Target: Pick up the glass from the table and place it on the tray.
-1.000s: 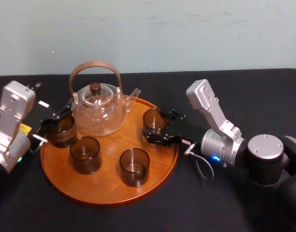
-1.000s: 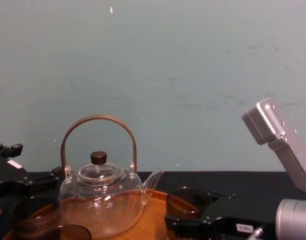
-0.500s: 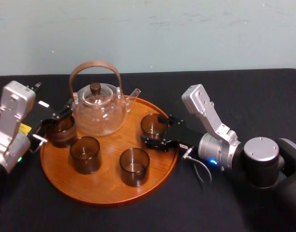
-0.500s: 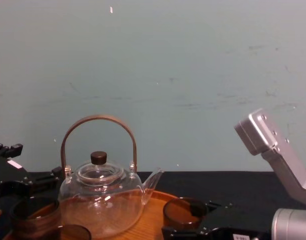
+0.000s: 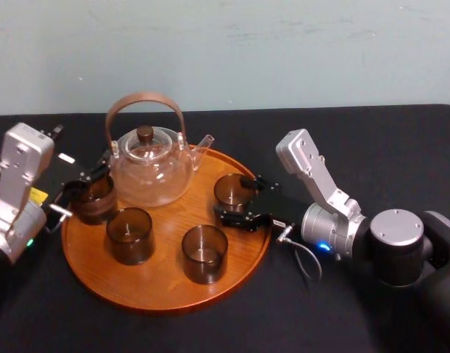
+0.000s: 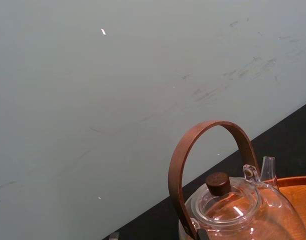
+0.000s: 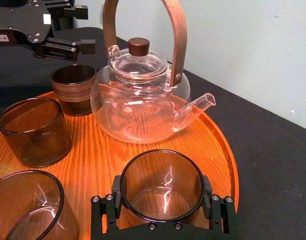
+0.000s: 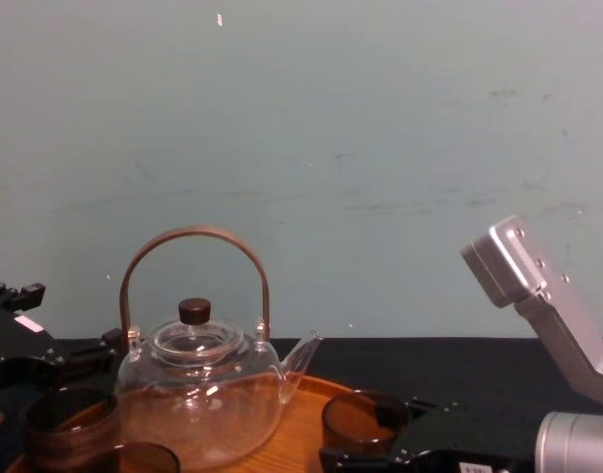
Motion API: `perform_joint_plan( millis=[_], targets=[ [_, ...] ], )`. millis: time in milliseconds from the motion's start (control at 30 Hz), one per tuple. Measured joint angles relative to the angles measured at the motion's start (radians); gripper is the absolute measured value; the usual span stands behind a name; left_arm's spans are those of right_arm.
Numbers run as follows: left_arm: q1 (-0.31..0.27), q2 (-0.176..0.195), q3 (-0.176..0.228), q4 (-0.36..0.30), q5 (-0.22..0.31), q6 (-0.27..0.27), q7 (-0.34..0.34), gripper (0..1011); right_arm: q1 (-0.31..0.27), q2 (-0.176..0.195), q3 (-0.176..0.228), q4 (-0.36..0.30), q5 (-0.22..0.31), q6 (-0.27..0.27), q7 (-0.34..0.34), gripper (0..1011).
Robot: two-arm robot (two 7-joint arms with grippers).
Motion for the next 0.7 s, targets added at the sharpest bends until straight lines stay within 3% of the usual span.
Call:
perform_joint_plan(
  millis=[367,533,700],
  targets=[
    [0.000,0.000,0.000,0.000,0.000,0.000,0.000,1001,0.000,0.000,0.001,0.000,0.000,0.000,0.000,905],
    [0.000,0.000,0.000,0.000,0.000,0.000,0.000,1001,0.000,0.000,0.002,-0.001,0.001,0.000,0.000,1002],
    [0.000,0.000,0.000,0.000,0.000,0.000,0.000,1001,0.000,0.000,0.002,-0.001,0.001,0.000,0.000,1002]
  ],
)
